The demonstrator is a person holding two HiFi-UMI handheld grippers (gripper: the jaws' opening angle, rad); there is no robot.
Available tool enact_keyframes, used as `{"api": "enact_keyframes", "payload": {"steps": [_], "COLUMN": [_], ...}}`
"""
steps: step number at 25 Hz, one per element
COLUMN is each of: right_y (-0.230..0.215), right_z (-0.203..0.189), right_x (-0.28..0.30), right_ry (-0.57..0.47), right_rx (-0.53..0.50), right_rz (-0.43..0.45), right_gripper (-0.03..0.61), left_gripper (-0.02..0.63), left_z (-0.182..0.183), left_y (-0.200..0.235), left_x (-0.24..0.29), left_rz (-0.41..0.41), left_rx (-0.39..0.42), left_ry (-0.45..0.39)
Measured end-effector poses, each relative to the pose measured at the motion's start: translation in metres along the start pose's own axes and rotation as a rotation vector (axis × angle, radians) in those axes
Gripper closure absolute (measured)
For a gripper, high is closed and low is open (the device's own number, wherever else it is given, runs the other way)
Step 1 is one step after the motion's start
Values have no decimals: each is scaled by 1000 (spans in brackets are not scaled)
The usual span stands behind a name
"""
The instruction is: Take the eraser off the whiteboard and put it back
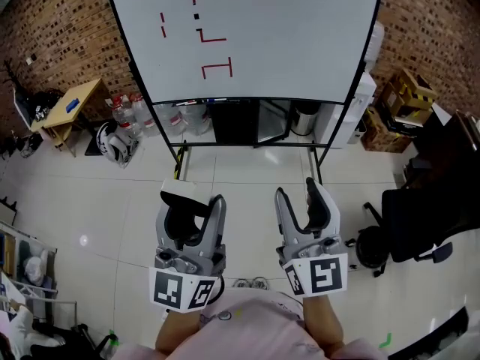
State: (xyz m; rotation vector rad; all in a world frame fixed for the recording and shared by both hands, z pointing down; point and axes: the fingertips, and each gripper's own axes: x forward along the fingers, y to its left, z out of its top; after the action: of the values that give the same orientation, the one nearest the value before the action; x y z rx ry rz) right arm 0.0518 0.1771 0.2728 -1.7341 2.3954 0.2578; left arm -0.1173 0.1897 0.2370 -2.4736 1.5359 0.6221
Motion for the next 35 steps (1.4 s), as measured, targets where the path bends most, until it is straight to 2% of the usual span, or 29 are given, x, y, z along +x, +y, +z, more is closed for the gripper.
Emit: {"api": "enact_keyframes", "payload": {"steps": [13,22,35], "right_y": [6,9,9], "right_z": [0,-1,-17], "right_x": [-7,-2,19], "right_ry": [-1,7,24], "right_rx": [-9,-11,-1], "right_rz": [2,4,-8], "right_gripper": [354,354,354], "left_gripper": [331,330,330], "left_z": [-2,5,-25], "left_y": [4,14,46], "left_x": [-10,-11,-2], "left_rz": [12,39,107], "left_rx": [2,-4,35], "left_ry": [25,-8,90]}}
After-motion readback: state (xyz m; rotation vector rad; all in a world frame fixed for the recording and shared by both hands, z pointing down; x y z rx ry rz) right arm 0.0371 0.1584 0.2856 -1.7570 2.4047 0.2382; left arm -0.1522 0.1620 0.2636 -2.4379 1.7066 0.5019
